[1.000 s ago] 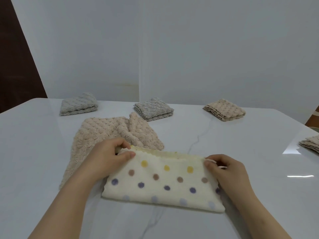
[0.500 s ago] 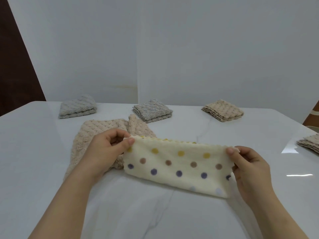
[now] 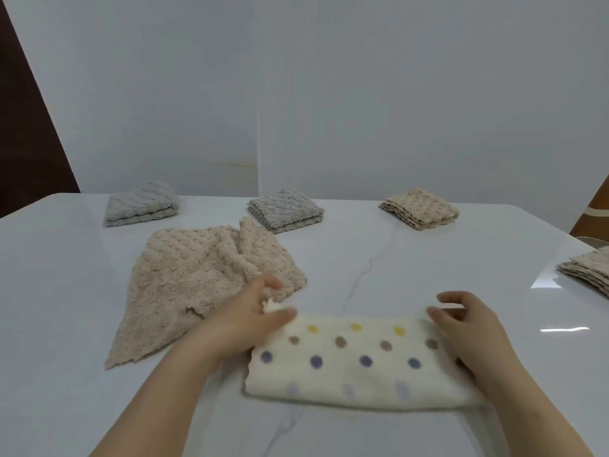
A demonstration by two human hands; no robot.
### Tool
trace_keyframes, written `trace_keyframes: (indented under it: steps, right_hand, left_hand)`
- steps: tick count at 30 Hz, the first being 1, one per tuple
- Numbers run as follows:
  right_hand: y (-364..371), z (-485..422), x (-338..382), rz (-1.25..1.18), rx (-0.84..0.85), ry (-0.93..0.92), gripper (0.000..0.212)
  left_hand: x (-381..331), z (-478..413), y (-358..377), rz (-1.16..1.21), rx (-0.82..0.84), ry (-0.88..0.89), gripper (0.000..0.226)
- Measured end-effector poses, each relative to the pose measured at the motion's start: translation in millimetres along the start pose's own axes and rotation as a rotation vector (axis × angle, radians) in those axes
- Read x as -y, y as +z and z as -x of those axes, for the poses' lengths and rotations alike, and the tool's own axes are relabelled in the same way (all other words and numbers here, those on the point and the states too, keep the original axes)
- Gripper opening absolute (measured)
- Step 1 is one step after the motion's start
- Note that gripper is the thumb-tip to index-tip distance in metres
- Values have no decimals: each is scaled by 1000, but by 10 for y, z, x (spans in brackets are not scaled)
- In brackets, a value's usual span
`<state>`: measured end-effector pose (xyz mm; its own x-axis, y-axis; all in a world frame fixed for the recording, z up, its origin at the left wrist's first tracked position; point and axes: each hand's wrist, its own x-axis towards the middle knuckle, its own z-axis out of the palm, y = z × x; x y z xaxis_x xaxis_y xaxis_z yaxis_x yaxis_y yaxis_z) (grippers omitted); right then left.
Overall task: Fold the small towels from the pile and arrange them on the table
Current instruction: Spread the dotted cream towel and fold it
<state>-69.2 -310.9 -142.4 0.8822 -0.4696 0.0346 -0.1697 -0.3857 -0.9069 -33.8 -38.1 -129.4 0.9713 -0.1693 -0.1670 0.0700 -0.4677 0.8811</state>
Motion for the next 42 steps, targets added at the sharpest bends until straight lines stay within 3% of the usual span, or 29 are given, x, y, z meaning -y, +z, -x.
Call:
trace_keyframes:
  steps: [4,9,11,14,17,22,27,34,39,42]
  right_hand:
    - [-2,24,-3,166,144,-7,39]
    - [53,44,69,120,30,-131,37]
    - [60,36,66,198,44,-121,44]
    - [64,29,25,396,146,-75,59]
    - [87,39,27,419,192,-98,51]
    - [95,22,2,352,21,-205,41]
    - [64,49,4,654,67,-19,65]
    - [109,13,-54,650,-42,-75,36]
    - [76,36,-2,739,-48,-18,57]
    - [94,84,72,836,59,14,57]
  left_hand:
    - [21,12,39,-97,63,33,18]
    - [49,-69,57,-61,-159,105,20]
    - [56,-68,63,-217,-118,144,22]
    - [69,-41,66,-529,-7,145,50]
    - [43,-23,66,-559,-2,146,43]
    - [54,-39,83,-356,-55,184,40]
    - [89,-16,183,-605,-127,143,46]
    - [71,0,179,-757,-41,105,57]
    - [-41,44,397,-867,-304,257,59]
    - [3,63,614,-891,-186,305,80]
